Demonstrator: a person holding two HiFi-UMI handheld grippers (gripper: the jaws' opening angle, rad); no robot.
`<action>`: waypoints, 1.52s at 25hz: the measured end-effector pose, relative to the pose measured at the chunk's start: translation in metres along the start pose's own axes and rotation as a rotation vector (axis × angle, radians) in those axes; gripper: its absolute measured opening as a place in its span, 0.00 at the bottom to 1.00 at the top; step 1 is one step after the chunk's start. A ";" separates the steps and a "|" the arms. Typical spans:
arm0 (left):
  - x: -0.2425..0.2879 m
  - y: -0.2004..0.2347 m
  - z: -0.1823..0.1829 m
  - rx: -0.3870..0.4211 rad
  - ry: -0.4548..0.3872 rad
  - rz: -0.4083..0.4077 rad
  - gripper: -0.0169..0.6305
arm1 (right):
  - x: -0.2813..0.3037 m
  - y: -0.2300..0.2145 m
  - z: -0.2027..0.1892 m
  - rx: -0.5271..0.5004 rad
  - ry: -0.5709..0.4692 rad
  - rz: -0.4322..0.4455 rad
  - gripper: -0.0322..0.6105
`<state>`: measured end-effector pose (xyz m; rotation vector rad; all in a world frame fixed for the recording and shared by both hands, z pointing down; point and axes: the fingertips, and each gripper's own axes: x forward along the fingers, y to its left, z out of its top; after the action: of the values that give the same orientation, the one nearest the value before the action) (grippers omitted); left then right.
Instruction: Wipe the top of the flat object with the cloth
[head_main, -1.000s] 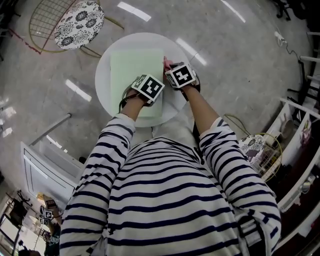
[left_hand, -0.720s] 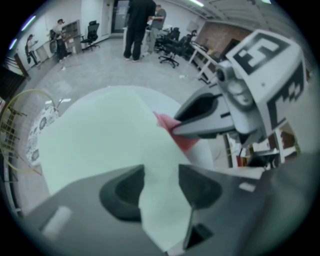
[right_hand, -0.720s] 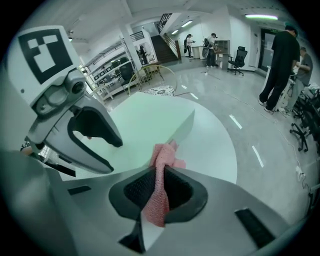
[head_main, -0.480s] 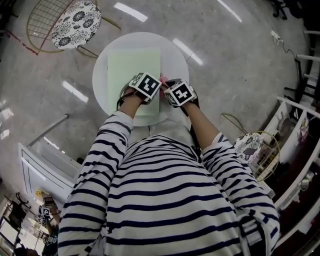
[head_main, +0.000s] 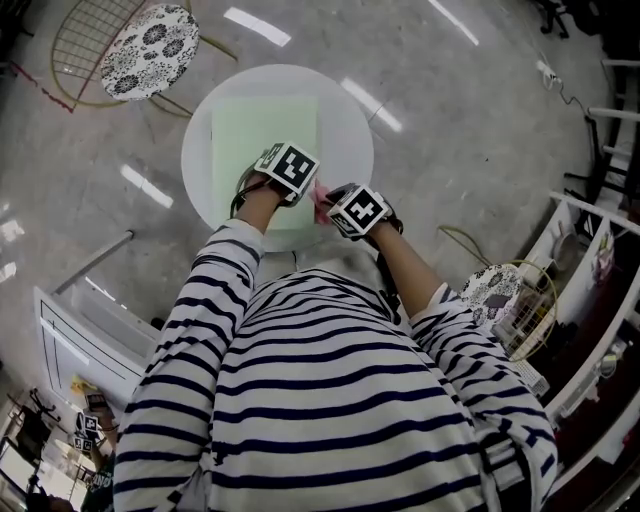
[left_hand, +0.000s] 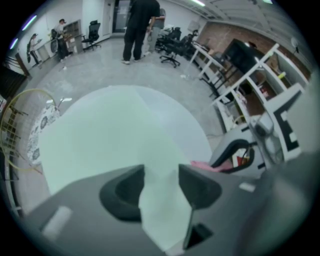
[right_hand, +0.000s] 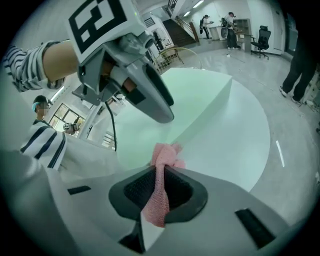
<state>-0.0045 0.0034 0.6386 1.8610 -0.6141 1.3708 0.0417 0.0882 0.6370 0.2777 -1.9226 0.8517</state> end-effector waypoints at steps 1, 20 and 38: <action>0.000 0.000 0.000 0.000 0.001 0.001 0.36 | 0.000 0.005 -0.004 -0.008 0.012 0.015 0.11; -0.008 0.003 0.005 -0.083 -0.082 -0.034 0.36 | -0.035 0.088 -0.022 -0.096 0.123 0.362 0.11; -0.132 -0.002 0.026 -0.017 -0.609 -0.097 0.32 | -0.105 0.054 0.096 -0.052 -0.373 0.031 0.11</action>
<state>-0.0294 -0.0218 0.5092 2.2675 -0.8121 0.7172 -0.0009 0.0467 0.4970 0.3985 -2.2968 0.8104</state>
